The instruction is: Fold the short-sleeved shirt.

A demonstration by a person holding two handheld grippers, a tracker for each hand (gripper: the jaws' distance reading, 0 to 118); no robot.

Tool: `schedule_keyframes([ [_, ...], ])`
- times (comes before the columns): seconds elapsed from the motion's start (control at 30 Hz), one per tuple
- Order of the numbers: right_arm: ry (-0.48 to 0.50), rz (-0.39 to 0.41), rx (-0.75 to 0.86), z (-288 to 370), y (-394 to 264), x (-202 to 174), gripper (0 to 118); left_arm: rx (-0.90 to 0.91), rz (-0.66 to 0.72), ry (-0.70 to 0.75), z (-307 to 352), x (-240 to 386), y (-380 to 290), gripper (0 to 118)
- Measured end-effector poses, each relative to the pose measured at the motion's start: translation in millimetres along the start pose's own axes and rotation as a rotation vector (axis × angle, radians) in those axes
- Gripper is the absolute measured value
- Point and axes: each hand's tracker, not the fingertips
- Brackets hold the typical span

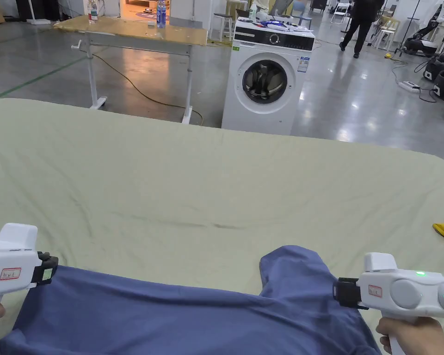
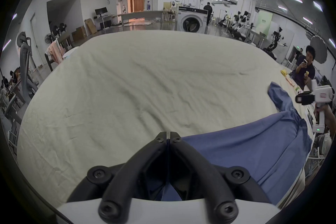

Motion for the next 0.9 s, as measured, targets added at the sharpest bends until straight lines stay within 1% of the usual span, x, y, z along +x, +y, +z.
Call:
schedule_keyframes([
  [0.07,0.033,-0.022,-0.043,-18,3,6,66,0.012,0.0,0.0,4,0,-1,0],
  [0.1,0.057,-0.045,-0.061,-26,4,8,66,0.018,-0.004,-0.002,6,1,-2,0],
  [0.17,0.115,-0.113,-0.098,-40,4,15,66,0.02,-0.001,-0.003,8,1,-4,0],
  [0.2,0.121,-0.139,-0.12,-46,4,17,66,0.021,0.001,-0.001,10,0,-4,0],
  [0.23,0.095,-0.127,-0.124,-49,6,17,65,0.024,0.004,0.001,10,0,-4,0],
  [0.27,0.09,-0.114,-0.12,-50,8,15,64,0.024,0.007,0.003,11,1,-5,0],
  [0.3,0.076,-0.094,-0.12,-49,9,12,61,0.023,0.01,0.003,11,0,-5,0],
  [0.33,0.046,-0.057,-0.121,-47,10,7,57,0.022,0.01,0.003,11,-1,-5,0],
  [0.37,0.021,-0.027,-0.117,-46,11,1,51,0.02,0.007,0.005,11,1,-5,0],
  [0.43,-0.005,0.02,-0.107,-45,12,-6,31,0.016,0.0,0.01,10,3,-7,0],
  [0.47,-0.006,0.035,-0.111,-45,12,-9,18,0.015,0.0,0.011,9,3,-7,0],
  [0.5,-0.012,0.051,-0.107,-44,12,-13,1,0.014,0.002,0.011,8,2,-8,0],
  [0.57,-0.01,0.066,-0.084,-40,13,-13,1,0.012,0.007,0.01,8,4,-10,0],
  [0.63,0.01,0.048,-0.059,-31,13,-11,1,0.014,0.014,0.01,8,3,-10,0],
  [0.77,0.012,0.009,0.008,-1,13,-6,1,0.03,0.022,-0.001,20,1,-13,0],
  [0.9,0.027,0.014,0.05,32,7,0,1,0.058,0.035,-0.006,38,-3,-18,0],
])
